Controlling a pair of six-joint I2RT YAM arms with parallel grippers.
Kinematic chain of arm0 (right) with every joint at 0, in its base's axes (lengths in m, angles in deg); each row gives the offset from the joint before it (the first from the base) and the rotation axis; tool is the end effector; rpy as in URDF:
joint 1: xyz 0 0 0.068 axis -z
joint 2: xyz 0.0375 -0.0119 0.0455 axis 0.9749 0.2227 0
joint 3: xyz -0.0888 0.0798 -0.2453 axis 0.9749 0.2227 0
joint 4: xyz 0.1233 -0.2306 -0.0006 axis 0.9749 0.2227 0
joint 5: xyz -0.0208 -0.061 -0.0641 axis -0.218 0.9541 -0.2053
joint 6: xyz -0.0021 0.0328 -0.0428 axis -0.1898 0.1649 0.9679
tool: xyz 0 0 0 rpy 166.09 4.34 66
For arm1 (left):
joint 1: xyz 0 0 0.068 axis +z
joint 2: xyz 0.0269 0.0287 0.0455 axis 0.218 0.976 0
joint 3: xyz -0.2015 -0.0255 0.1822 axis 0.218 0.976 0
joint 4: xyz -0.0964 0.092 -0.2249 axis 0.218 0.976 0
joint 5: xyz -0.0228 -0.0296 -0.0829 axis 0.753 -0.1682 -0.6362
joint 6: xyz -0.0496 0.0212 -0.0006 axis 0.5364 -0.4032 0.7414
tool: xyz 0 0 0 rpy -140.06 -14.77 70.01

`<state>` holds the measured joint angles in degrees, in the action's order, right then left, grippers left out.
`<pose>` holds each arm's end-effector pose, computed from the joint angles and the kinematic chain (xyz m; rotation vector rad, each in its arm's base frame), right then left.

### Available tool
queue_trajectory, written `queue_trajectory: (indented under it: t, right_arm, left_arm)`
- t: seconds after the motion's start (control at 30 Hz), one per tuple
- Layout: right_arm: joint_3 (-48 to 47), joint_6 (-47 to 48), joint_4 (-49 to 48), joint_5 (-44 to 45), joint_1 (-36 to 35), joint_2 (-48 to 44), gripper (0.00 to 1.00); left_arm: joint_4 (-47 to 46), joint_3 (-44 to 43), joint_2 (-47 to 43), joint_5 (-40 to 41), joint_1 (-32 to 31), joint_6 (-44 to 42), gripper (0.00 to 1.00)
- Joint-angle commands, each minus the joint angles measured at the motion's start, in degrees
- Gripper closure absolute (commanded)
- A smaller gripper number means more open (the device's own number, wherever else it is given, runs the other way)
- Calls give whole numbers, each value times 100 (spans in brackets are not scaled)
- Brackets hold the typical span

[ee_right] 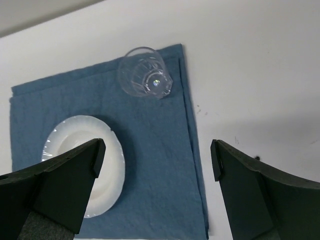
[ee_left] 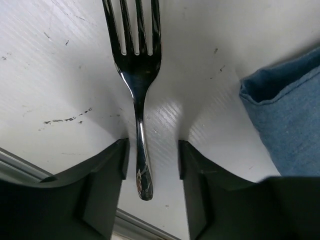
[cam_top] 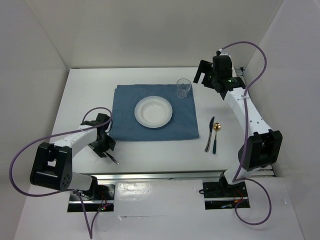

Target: Set the dinner table for one person

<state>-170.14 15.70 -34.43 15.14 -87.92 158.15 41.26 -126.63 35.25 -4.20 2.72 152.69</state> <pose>0.3535 0.0633 0.3718 0.2672 2.1110 0.2118 0.2148 -0.0299 0.1569 -1.3842 2.5120 0.0695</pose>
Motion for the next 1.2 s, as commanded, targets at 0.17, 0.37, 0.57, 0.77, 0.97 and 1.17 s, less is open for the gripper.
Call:
queue_trajectory:
  t: [0.17,0.37,0.57,0.77,0.97,1.17]
  right_arm:
    - [364,69,50,-11,375,-555,0]
    - [715,-63,129,-64,498,-871,0]
    - [1042,-229,94,-266,560,-1109,0]
    - [1560,-292,252,-266,674,-1460,0]
    - [2087,-361,533,-801,727,-1944,0]
    - [2615,-362,779,-838,727,-2226,0]
  left_arm:
    - [331,58,-56,387,468,261,90]
    - [983,-1441,-401,1258,468,-1099,100]
    - [772,-3208,395,749,-146,-3139,100]
    - [1157,-4450,1996,782,-559,-3817,100]
    - [1299,-5382,3621,1397,-867,-3818,100]
    - [1255,-5866,4133,1144,-929,-3756,100]
